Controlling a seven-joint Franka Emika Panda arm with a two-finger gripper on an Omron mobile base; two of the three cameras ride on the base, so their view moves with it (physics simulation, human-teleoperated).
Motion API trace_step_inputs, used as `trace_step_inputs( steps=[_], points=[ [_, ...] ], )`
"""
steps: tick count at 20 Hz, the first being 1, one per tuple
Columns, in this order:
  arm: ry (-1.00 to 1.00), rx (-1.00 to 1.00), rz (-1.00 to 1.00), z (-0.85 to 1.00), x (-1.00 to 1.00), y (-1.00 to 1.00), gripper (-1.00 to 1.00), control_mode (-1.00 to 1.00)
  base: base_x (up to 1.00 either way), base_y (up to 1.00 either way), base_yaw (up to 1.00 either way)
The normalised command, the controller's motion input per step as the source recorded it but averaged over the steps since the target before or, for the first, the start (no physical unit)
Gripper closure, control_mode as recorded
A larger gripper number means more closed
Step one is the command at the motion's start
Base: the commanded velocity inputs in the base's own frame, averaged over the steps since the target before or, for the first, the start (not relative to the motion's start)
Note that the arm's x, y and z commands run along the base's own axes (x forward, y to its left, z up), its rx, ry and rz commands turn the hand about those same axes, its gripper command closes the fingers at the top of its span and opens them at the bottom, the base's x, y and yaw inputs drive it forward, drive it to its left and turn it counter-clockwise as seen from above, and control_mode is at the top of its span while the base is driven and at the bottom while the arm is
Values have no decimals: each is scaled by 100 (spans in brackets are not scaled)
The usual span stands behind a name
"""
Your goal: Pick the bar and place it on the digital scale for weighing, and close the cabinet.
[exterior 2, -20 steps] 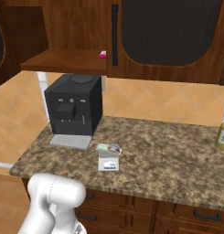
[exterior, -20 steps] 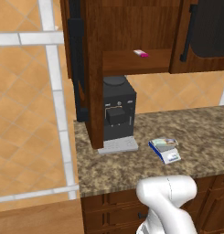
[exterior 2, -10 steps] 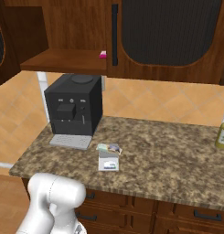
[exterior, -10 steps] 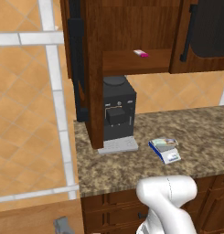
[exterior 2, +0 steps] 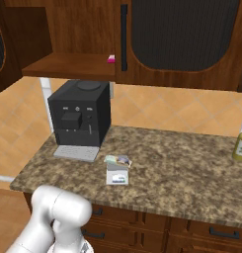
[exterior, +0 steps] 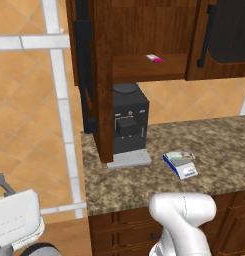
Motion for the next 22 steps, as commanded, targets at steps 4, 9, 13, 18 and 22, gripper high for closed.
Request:
trace_step_inputs(
  steps=[4,9,13,18,22],
  points=[
    [5,11,-12,-32,100,57,-100,-100,0,0,0],
    [-2,25,1,-43,96,10,-100,-100,0,0,0],
    [-14,18,-4,1,11,-5,-100,-100,0,0,0],
    [-1,4,-8,26,0,-29,-100,-100,0,0,0],
    [4,10,-3,37,17,-66,-100,-100,0,0,0]
  ],
)
